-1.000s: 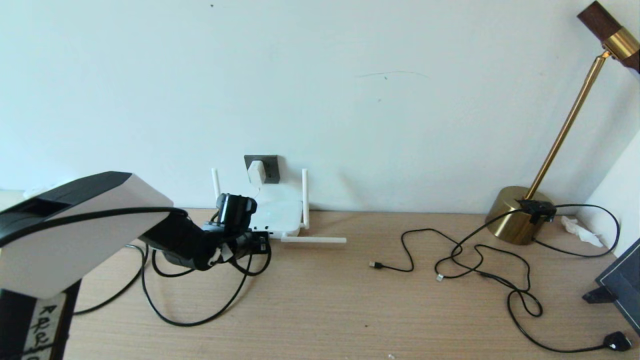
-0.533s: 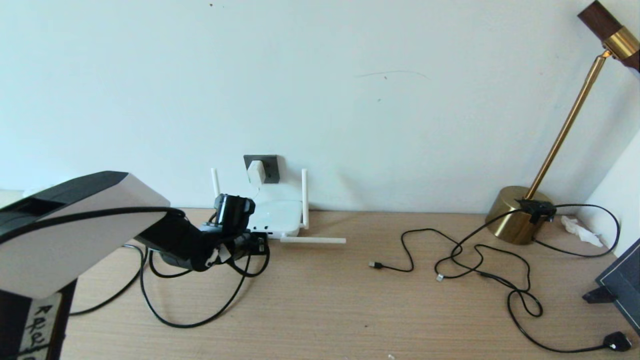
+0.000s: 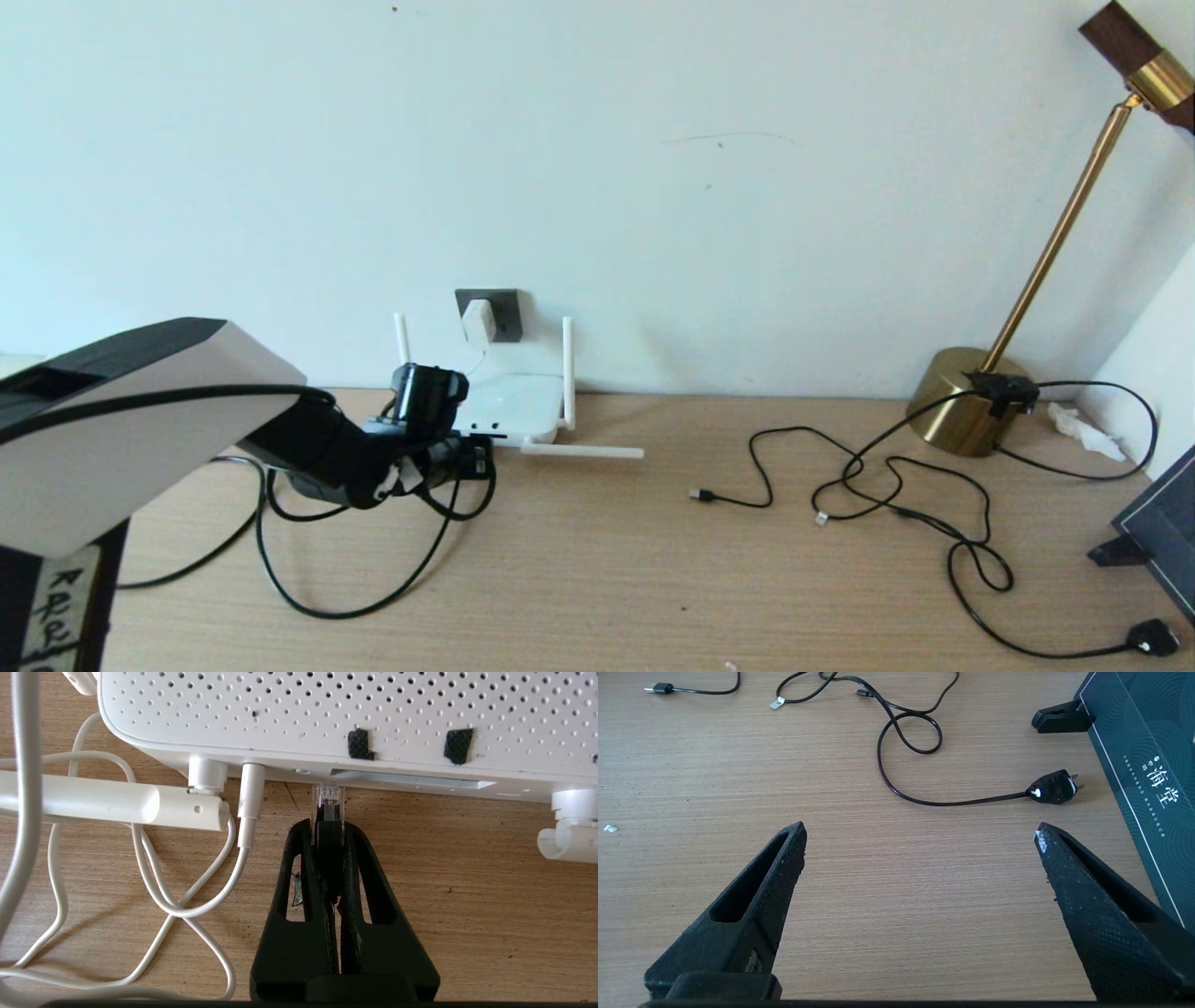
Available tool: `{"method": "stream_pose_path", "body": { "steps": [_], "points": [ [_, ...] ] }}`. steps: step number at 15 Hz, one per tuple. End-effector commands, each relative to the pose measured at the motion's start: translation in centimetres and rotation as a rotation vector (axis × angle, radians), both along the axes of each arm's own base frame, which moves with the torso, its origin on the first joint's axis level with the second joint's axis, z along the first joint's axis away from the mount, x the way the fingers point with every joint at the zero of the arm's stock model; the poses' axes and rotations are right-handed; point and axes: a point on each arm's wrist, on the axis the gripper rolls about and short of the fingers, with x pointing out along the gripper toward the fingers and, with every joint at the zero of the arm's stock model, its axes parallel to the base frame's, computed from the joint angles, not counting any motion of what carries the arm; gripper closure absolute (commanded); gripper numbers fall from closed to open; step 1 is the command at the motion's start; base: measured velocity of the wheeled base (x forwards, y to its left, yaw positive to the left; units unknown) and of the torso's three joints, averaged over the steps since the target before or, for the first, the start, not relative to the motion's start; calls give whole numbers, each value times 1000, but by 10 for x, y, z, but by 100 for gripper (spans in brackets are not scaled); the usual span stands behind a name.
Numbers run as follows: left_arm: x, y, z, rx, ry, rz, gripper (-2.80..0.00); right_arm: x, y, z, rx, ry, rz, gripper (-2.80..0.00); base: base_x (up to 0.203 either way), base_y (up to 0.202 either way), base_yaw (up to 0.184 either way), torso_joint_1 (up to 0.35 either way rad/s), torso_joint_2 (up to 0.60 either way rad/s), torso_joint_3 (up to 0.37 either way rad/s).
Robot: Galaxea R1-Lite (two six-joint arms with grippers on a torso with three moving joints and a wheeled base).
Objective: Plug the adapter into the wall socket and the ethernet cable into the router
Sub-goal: Plug cable into router interface
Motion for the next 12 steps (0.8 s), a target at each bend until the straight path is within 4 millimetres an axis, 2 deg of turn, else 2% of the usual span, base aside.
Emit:
{"method": "stream_pose_path", "body": {
  "steps": [1,12],
  "points": [
    [1,0,5,-5,-19,2,0,0,0,0,1,1,-2,-280,0,0,0,0,0,0],
    [9,-2,1,-9,-22,1,0,0,0,0,7,1,-4,-280,0,0,0,0,0,0]
  ]
}}
